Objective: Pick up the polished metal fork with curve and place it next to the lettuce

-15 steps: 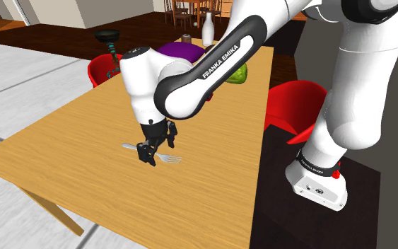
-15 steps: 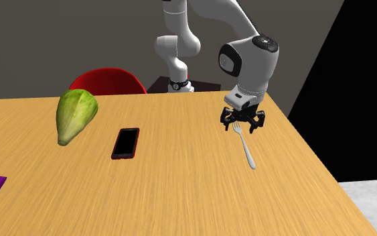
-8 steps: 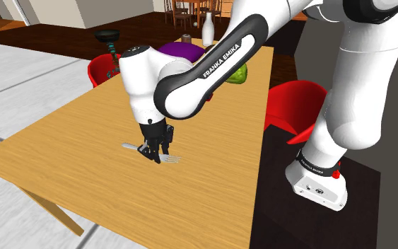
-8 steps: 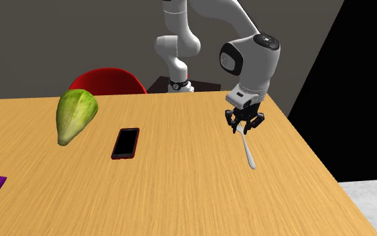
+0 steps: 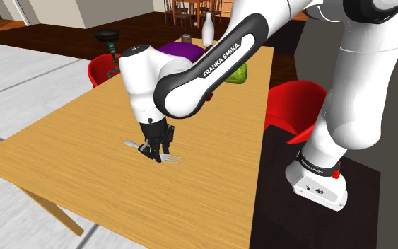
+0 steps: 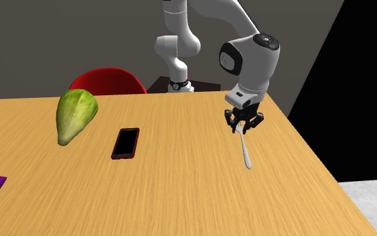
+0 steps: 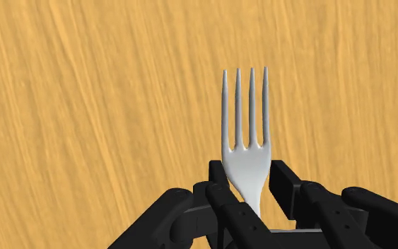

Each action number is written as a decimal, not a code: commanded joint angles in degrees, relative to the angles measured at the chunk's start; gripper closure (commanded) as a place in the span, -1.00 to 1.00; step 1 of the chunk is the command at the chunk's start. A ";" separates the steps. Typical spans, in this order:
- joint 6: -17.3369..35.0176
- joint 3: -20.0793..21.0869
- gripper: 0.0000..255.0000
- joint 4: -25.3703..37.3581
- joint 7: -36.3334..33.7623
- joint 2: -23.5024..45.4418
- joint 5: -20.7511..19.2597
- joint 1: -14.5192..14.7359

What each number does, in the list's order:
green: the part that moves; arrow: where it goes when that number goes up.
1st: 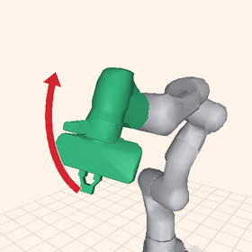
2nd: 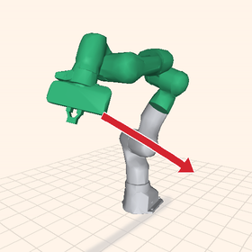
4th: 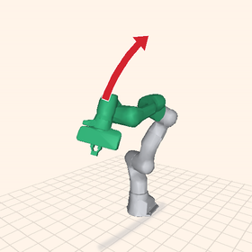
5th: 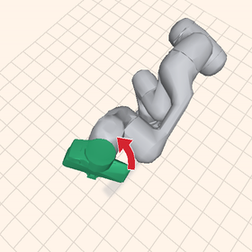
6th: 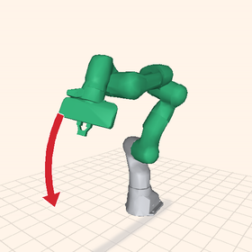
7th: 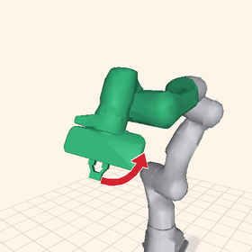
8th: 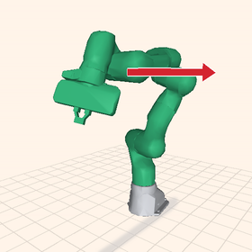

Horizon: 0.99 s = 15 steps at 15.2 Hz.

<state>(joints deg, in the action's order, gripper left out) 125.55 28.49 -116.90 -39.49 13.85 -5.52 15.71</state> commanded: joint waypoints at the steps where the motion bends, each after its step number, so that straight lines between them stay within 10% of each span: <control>1: -1.04 0.02 1.00 0.30 0.26 -0.50 0.35 -0.20; 15: -10.77 0.77 1.00 5.39 2.16 -5.80 3.50 -1.01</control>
<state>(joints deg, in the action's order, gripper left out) 115.68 29.18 -112.03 -37.37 8.45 -2.26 14.70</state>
